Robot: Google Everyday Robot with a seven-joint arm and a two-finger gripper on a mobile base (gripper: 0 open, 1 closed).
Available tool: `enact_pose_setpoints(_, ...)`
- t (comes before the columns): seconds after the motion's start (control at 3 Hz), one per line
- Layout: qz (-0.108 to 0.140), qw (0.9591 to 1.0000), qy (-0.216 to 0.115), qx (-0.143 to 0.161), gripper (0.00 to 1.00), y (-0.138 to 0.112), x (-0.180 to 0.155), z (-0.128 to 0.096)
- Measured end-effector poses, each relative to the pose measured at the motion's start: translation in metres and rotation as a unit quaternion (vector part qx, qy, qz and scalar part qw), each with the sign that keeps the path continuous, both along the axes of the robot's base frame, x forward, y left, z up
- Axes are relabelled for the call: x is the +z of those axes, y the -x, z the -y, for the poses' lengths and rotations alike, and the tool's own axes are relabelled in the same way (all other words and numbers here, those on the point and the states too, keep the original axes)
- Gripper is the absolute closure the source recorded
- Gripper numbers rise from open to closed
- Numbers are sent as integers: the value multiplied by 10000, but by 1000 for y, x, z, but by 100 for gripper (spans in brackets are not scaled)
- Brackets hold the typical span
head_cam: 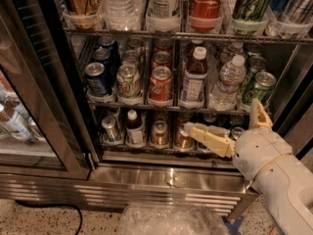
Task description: Pick blue plastic bottle from middle shelf of fridge
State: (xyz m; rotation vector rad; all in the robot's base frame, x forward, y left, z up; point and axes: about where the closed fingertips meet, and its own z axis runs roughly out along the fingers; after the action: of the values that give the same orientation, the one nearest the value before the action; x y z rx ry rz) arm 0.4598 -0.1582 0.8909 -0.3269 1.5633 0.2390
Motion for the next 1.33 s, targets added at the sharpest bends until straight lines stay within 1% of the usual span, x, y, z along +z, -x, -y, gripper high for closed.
enact_pose_setpoints(0.67, 12, 10000, 45, -43, 0, -4, 4, 2)
enact_pose_setpoints(1.0, 6, 9999, -34, -148, 0, -20, 17, 6)
enact_pose_setpoints(1.33, -232, 9993, -126, -251, 0, -41, 8, 0)
